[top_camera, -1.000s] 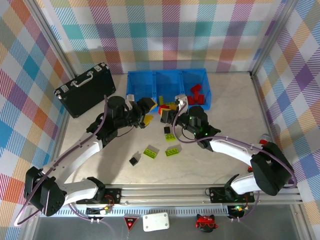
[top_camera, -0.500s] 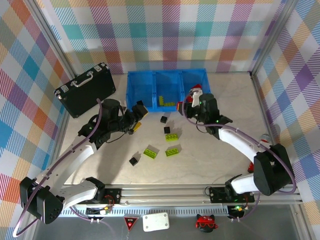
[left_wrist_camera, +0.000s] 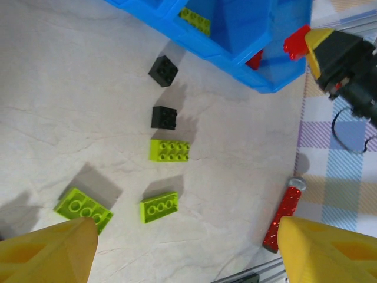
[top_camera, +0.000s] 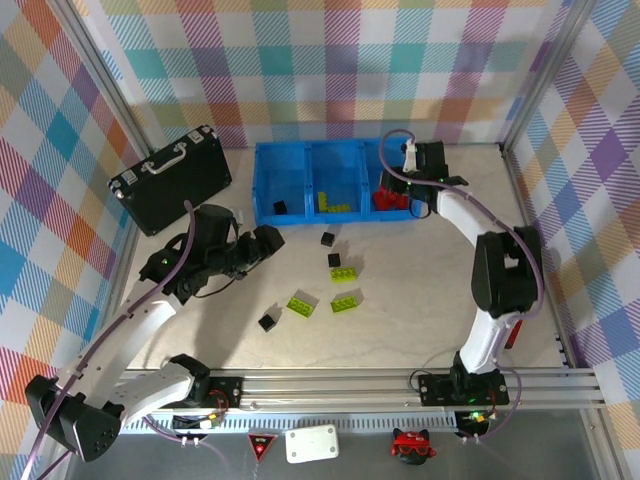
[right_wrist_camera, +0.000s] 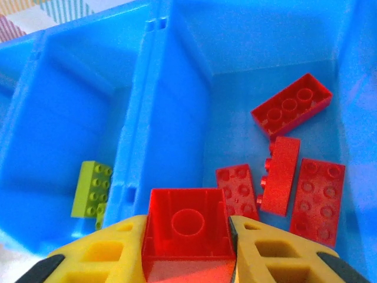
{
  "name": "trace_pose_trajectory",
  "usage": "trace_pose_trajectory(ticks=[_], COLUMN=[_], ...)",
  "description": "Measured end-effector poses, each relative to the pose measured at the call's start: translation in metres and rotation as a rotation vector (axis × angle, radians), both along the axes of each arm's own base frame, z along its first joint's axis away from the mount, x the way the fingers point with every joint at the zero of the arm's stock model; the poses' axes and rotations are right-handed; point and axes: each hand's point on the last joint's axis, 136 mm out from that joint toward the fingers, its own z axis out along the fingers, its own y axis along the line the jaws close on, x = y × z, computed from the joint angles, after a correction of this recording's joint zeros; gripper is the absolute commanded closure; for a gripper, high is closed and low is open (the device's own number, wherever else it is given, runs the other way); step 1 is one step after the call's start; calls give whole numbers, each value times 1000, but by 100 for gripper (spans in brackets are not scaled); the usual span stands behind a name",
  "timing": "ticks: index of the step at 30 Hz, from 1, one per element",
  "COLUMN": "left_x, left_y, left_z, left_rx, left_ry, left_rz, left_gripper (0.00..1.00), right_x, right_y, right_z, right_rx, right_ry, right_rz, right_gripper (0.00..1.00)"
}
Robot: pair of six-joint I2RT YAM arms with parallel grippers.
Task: Sort the legos into containers by color
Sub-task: Place the lego in the container.
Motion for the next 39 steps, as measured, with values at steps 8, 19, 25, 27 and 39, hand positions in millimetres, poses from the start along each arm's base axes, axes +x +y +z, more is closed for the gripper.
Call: trace_pose_trajectory(ticks=[8, 19, 25, 27, 39], left_x=[-9, -18, -23, -24, -24], left_y=[10, 21, 31, 34, 41], left_z=[-10, -22, -30, -34, -49], left_rx=[71, 142, 203, 233, 332], left_ry=[21, 57, 82, 97, 139], left_rz=[-13, -18, -14, -17, -51], left_gripper=[20, 17, 17, 17, 18], right_x=[52, 84, 81, 77, 1], right_y=[10, 16, 13, 13, 9], right_z=[-30, -88, -87, -79, 60], right_rx=[5, -19, -30, -28, 33], right_ry=[48, 148, 165, 157, -25], right_rz=[7, 3, -5, -5, 11], right_gripper=[70, 60, 56, 55, 53])
